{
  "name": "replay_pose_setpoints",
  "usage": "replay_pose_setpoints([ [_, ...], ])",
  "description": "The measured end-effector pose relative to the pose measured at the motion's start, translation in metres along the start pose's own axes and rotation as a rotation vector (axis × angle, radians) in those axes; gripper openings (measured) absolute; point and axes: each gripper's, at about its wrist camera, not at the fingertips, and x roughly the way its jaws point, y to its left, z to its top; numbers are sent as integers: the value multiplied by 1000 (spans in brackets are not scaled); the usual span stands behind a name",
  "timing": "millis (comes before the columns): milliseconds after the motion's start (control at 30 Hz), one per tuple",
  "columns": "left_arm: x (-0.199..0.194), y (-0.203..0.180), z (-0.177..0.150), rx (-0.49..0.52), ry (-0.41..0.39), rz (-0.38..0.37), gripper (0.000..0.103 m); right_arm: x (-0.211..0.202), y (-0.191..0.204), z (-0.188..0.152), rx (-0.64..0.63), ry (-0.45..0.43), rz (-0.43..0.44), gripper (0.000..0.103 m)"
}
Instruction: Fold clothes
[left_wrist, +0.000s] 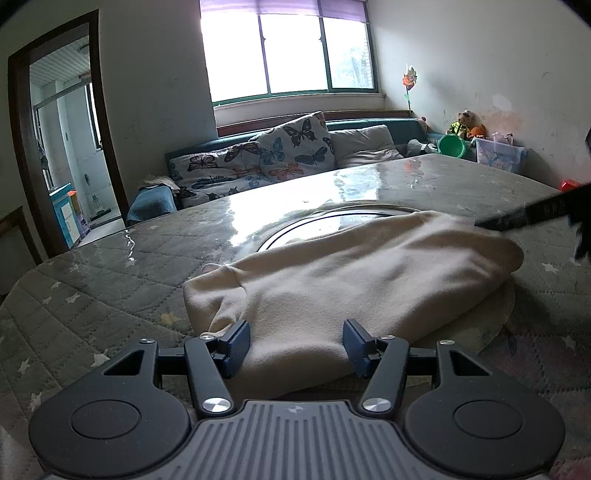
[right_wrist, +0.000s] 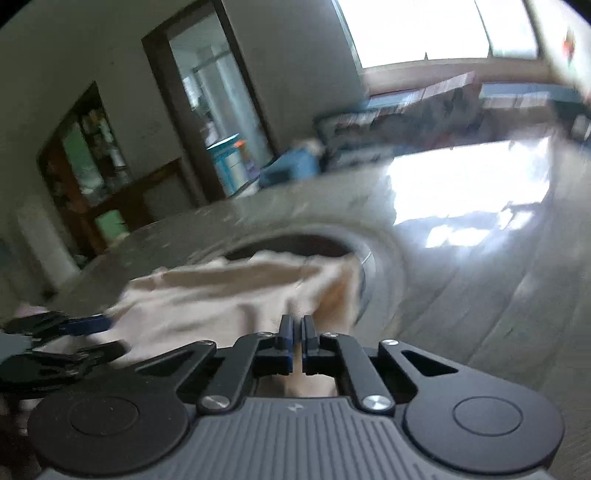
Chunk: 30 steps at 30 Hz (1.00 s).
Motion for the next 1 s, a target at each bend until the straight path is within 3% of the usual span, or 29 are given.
replay_pose_setpoints([
  [100,1,0,0,3,1,2,59,2,-5,2,-40,1,-107,0],
  [167,1,0,0,3,0,3,59,6,-16,-1,4,44,-81,0],
  [267,0,-1,2,8,2,7,59,1,-13,1,2,18,-45,2],
  [533,-3,0,8,18,0,3,60,22,32,8,-107,29,88,6],
  [633,-2,8,4,-5,15,-19,60,38,33,3,-133,88,40,5],
  [733,-5,14,8,-28,3,-37,60,37,31,4,-129,91,47,5],
  [900,-7,18,21,-42,-37,-48,61,37,38,20,-155,46,39,15],
  [1000,6,23,26,-73,-18,-59,64,52,39,30,-145,38,39,24],
])
